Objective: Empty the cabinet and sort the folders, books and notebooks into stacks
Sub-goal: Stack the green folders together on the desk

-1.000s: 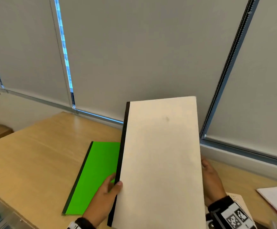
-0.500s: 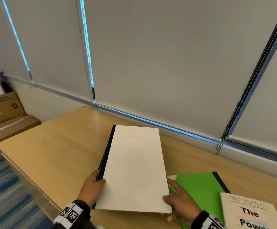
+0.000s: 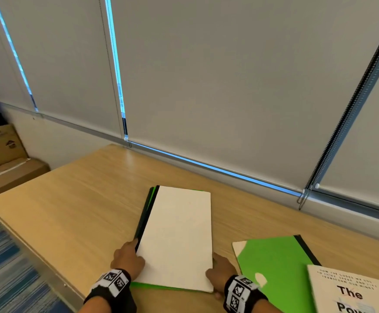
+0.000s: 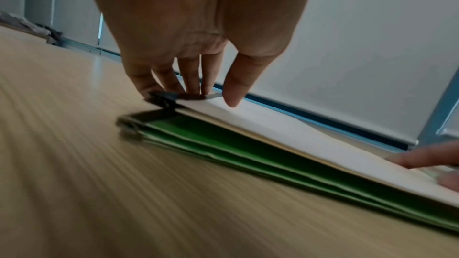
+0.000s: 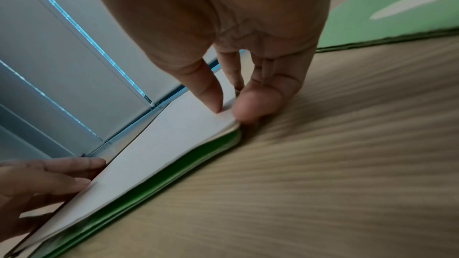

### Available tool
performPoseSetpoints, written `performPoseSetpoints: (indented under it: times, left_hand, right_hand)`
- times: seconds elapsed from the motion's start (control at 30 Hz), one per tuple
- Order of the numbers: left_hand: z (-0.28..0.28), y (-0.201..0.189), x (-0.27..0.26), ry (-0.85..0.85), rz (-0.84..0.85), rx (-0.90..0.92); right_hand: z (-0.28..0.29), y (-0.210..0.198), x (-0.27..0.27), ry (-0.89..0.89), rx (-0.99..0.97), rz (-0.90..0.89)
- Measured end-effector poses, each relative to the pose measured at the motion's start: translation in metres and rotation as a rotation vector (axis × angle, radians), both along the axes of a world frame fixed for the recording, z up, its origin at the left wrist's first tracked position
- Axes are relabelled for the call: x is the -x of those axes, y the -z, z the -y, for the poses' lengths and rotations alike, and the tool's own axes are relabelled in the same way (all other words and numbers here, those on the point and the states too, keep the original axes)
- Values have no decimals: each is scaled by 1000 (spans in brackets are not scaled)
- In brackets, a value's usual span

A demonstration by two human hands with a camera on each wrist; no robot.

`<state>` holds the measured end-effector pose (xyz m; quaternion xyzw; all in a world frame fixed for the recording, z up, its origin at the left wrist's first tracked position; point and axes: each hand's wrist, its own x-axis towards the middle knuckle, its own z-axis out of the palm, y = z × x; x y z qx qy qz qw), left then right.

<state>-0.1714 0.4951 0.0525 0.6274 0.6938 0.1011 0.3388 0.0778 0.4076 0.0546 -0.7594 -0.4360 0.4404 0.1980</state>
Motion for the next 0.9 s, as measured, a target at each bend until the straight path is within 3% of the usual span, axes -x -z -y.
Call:
performPoseSetpoints:
  times: [0.3, 0.5, 0.67, 0.77, 0.9]
  left_hand:
    - [6, 9, -6, -112, 98, 0]
    - [7, 6, -8, -110, 66, -6]
    - [19, -11, -30, -67, -179, -84]
    - [24, -24, -64, 11, 50, -144]
    - [54, -37, -134, 90, 497, 181]
  right_hand:
    - [-9, 13, -6, -12, -24, 26]
    - [-9, 17, -6, -119, -10, 164]
    - [11, 6, -11, -62, -15, 113]
    - [33, 0, -29, 15, -64, 126]
    - [77, -14, -68, 93, -158, 194]
